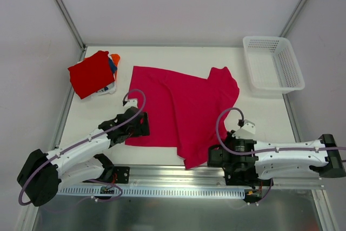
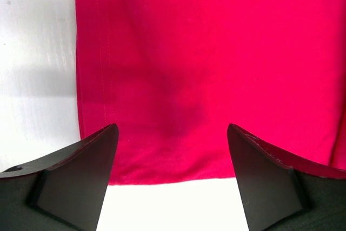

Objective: Fold and stack the t-shirts
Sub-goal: Flatten out the tshirt

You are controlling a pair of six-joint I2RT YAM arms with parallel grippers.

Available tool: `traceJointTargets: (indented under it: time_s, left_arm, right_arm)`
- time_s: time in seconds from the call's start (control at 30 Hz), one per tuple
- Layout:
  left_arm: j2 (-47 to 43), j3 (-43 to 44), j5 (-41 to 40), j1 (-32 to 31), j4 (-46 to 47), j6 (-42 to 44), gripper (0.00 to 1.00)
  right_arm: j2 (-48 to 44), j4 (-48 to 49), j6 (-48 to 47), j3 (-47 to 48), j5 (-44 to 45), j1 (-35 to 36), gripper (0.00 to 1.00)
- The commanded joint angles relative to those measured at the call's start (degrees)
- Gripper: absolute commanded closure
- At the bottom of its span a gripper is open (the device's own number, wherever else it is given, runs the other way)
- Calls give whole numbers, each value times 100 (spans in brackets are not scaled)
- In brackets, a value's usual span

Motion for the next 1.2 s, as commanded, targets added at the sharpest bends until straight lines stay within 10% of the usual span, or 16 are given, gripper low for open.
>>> traceJointTargets:
  time_s: [0.0, 0.27, 0.7, 1.17]
  left_arm:
    - [-461, 184, 272, -78, -342, 56, 20]
    - [-939, 721, 342, -508, -2196, -857, 14]
    - [-1605, -728, -263, -878, -2593, -3590, 15]
    - [-1501, -588, -1344, -869, -2743, -4224, 28]
  right_arm:
    - [-48, -2038, -139, 122, 575, -428, 100]
    - [-250, -2038, -841, 421, 1094, -964, 100]
    - [-259, -2029, -1123, 483, 1341, -1114, 100]
    - [-707, -1660, -1475, 131, 1165, -1105, 100]
